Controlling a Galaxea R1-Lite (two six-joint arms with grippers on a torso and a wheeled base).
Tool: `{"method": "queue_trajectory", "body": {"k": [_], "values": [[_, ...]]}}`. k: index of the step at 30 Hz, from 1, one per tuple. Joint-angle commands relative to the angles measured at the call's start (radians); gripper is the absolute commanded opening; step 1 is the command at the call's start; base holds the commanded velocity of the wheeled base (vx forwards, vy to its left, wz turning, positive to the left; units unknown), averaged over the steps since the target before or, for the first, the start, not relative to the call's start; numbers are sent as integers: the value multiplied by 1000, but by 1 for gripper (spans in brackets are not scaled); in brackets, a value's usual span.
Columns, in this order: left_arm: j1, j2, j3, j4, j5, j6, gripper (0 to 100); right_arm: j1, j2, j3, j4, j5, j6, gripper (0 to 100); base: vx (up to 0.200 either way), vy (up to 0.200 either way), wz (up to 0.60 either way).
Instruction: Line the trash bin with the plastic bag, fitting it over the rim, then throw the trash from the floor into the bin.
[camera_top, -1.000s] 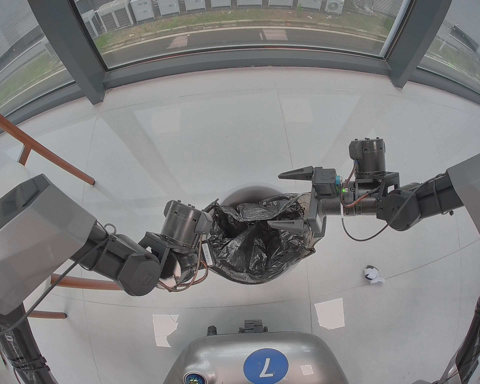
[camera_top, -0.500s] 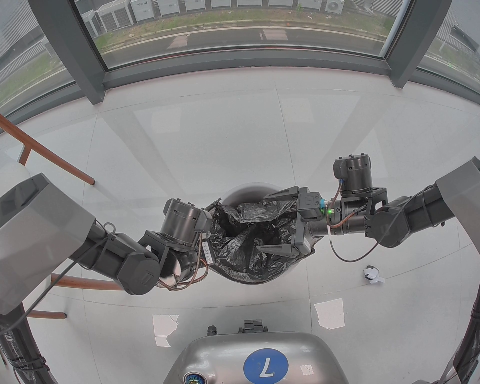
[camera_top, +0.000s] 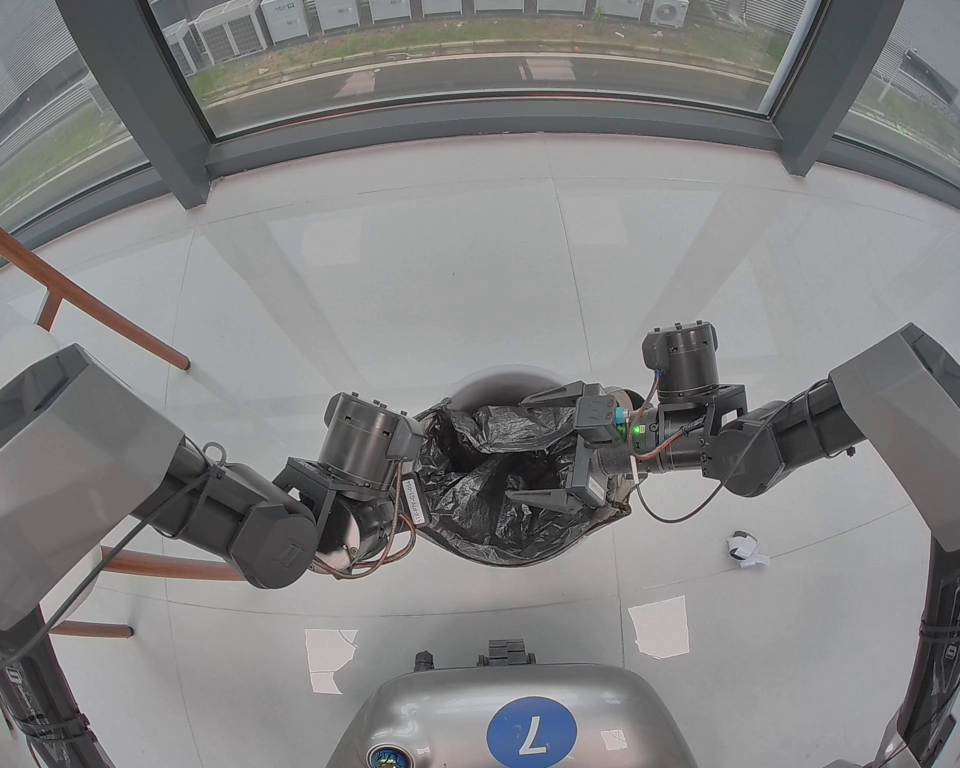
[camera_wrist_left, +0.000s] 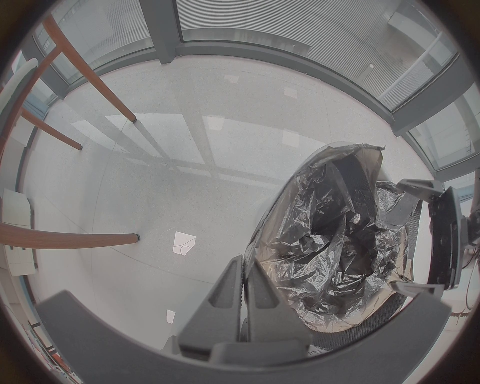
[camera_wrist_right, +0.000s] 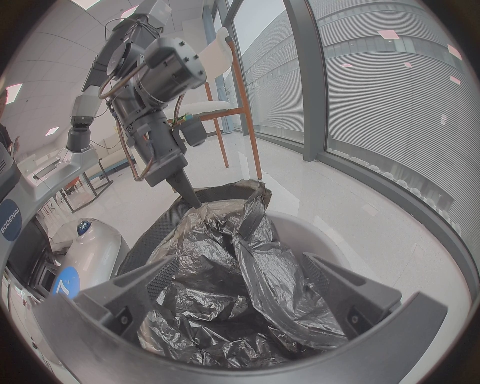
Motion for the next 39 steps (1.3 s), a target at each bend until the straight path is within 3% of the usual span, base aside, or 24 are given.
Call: {"method": "queue_trajectory", "body": {"k": [1,18,19,31,39], "values": [[0,-2,4,0,0,-2,0,-4,41,-16,0,-1,-9,100,0,0,0],[0,7,4,0,0,-7,0,-36,92,-93,4,-1,-18,100,0,0,0],[0,8,4,0,0,-7,0,-37,92,-93,3,-1,-18,0,0,0,0],[0,8,6,0,0,-7,0,-37,80,-114,4,1,-4,0,0,0,0],[0,8,3,0,0,-7,0,-60,100,-271,66,1,17,0,0,0,0]]}}
